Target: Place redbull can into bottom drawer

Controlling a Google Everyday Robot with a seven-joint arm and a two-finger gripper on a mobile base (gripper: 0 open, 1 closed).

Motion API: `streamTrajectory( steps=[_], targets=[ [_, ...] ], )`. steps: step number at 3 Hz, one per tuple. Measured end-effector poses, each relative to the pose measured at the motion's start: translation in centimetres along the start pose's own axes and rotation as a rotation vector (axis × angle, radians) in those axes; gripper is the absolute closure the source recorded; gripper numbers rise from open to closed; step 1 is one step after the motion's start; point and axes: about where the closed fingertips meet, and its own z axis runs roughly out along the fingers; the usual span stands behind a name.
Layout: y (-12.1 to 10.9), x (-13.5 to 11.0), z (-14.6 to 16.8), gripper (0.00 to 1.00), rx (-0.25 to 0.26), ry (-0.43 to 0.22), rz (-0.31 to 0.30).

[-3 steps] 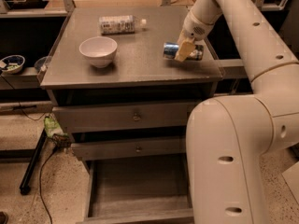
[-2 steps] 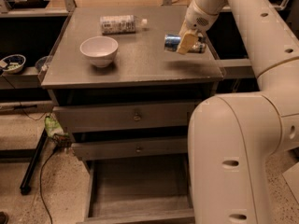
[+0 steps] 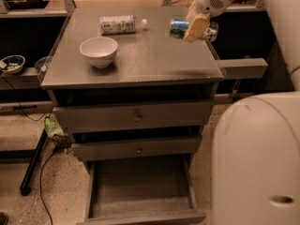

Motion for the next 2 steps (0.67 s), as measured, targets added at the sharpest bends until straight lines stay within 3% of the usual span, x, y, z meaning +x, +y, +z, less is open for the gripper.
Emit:
streamTrajectory(
  steps=[2],
  targets=[
    [6.2,-0.7,-5.6,1.0,0.028,-0.033,-0.033]
  ],
)
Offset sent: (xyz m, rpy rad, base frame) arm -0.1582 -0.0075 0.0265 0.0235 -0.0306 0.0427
